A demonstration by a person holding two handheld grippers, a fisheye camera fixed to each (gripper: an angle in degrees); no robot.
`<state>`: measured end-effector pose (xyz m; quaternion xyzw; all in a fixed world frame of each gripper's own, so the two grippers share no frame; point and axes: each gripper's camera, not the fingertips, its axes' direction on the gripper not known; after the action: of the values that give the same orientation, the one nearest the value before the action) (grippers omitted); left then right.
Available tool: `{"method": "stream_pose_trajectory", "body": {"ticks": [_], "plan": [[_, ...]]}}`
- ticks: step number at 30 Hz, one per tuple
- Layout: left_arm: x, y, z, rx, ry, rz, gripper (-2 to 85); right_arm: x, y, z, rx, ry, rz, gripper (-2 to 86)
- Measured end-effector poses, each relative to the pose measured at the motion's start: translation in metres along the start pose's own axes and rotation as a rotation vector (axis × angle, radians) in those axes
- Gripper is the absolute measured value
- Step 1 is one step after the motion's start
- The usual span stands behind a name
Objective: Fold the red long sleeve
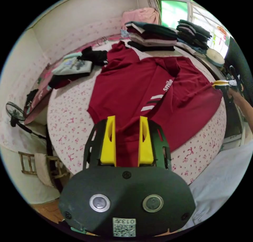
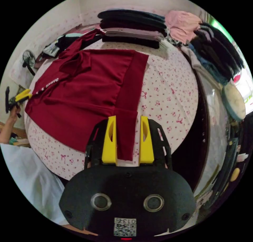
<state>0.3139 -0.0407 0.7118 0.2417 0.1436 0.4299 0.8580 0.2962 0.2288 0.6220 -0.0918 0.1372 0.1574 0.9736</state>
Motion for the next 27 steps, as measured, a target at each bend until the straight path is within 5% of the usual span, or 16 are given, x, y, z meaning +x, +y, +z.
{"method": "stream_pose_trajectory", "body": {"ticks": [6,19,27], "plan": [[0.011,-0.027,0.043,-0.161,0.096,0.101,2.1,0.016,0.013,0.009,0.003,-0.15,0.149,3.4],[-0.02,-0.017,0.048,-0.017,0.071,-0.159,6.3,0.01,0.036,-0.01,0.123,-0.014,0.266,3.3],[-0.014,0.028,0.043,-0.027,0.048,-0.09,2.5,-0.055,0.06,-0.02,0.15,-0.019,0.035,0.3]]}}
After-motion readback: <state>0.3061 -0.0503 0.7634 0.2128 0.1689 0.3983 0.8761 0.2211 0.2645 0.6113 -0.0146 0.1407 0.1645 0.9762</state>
